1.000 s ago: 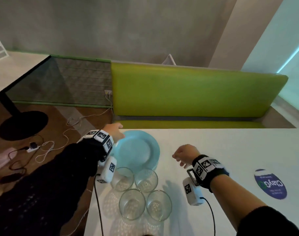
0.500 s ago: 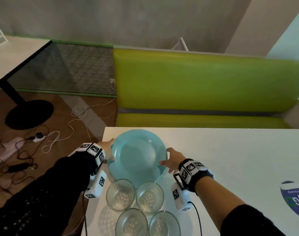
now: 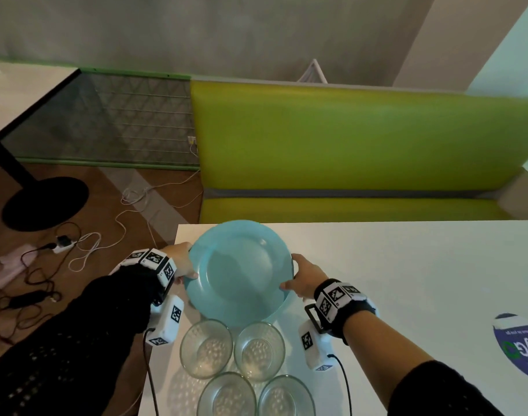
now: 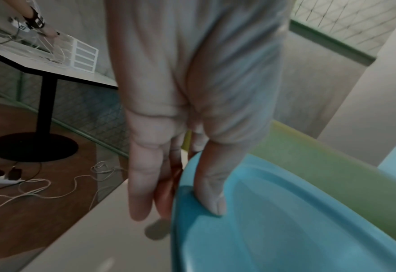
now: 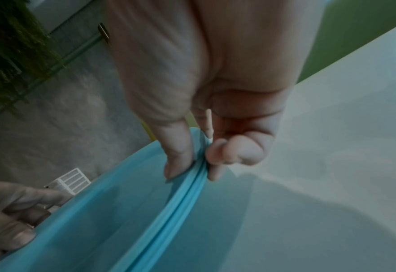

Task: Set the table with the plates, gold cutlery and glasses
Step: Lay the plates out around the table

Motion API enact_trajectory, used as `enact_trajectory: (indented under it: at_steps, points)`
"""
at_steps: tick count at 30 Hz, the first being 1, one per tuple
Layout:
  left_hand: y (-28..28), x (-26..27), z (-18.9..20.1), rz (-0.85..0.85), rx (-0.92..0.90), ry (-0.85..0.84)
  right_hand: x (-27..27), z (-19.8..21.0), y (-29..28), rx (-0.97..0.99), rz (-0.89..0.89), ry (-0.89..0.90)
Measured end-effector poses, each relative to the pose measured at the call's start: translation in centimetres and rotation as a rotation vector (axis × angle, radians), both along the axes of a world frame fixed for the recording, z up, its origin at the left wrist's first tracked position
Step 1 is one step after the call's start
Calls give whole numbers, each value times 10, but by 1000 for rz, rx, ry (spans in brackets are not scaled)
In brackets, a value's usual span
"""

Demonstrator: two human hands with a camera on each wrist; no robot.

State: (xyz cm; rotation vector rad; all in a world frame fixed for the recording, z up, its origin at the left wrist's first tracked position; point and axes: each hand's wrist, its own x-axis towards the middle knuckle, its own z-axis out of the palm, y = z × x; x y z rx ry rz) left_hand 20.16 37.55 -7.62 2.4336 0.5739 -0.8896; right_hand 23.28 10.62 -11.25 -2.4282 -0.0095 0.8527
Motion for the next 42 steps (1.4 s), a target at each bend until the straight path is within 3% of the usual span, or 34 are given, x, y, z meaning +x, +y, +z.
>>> enact_trajectory:
  at_steps: [6,11,17,21,32,42]
  points:
    - [-6,18,41,80,-197,-135,10,36,-16,52,-71,-102]
    - [-37,6,86,130,-359,-234,-11,80,-46,120,-204,-242]
    - [-92,-28,124,134,-564,-403,-78,121,-94,178,-407,-374]
    - [-131,-60,136,106,-693,-414,-140,137,-129,218,-571,-411]
    - [-249,-136,110,87,-941,-271,-281,136,-220,430,-1010,-392]
    - [-352,-151,86,88,-956,-255,-311,120,-306,520,-1296,-382]
